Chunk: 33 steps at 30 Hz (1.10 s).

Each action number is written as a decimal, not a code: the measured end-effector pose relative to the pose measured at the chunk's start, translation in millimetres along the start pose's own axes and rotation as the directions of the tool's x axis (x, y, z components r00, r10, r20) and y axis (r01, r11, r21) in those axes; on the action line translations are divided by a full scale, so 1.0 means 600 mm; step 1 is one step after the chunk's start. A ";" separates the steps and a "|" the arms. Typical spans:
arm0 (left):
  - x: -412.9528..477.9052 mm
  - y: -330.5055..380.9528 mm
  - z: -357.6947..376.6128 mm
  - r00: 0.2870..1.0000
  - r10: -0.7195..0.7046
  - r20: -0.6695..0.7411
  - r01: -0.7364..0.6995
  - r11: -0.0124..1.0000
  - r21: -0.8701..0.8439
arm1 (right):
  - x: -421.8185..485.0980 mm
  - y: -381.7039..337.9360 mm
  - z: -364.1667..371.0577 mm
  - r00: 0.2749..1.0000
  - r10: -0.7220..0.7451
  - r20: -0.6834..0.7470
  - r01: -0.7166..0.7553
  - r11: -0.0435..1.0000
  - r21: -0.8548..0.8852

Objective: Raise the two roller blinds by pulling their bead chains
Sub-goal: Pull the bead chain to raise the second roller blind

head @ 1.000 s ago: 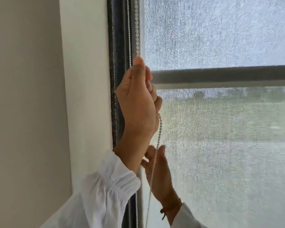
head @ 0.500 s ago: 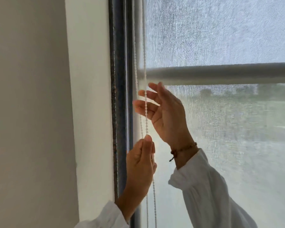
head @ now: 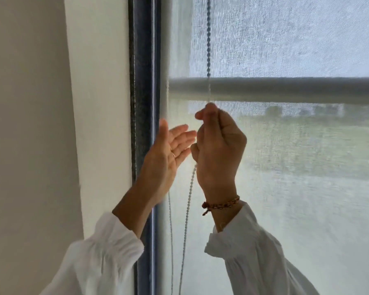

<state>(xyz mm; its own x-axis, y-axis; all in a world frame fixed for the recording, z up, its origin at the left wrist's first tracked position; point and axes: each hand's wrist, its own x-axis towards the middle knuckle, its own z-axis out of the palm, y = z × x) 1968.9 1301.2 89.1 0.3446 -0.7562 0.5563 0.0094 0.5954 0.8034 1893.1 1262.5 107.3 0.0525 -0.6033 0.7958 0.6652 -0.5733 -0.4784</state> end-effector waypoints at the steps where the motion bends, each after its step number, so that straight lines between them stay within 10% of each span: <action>1: 0.005 0.023 0.011 1.000 0.017 0.006 -0.017 1.000 -0.024 | -0.020 0.006 -0.008 1.000 0.008 0.009 -0.008 1.000 -0.028; 8: -0.001 0.129 0.109 0.997 0.079 0.008 -0.078 0.995 -0.063 | -0.163 0.025 -0.083 0.996 0.089 0.027 -0.083 0.979 -0.188; 14: -0.024 0.124 0.168 0.896 0.251 -0.365 -0.291 0.955 -0.058 | -0.189 0.006 -0.105 0.992 0.089 0.087 -0.068 0.973 -0.222; 19: -0.041 0.135 0.167 0.865 0.321 -0.387 -0.416 0.888 -0.194 | -0.157 -0.003 -0.102 0.972 0.141 0.190 -0.106 0.977 -0.184; 26: -0.089 0.064 0.129 0.879 0.272 -0.392 -0.340 0.933 -0.115 | -0.072 -0.031 -0.076 0.965 0.250 0.082 -0.256 0.963 0.084; 33: -0.148 -0.049 0.066 0.901 0.031 -0.433 -0.085 0.991 -0.106 | 0.007 -0.078 0.003 0.912 0.245 0.330 -0.310 0.937 0.163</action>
<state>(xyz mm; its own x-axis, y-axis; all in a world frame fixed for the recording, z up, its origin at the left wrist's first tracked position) 1901.0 1340.2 24.8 0.7172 -0.5454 0.4339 0.0795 0.6826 0.7265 1863.4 1287.8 133.8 0.4564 -0.5071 0.7311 0.7281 -0.2594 -0.6345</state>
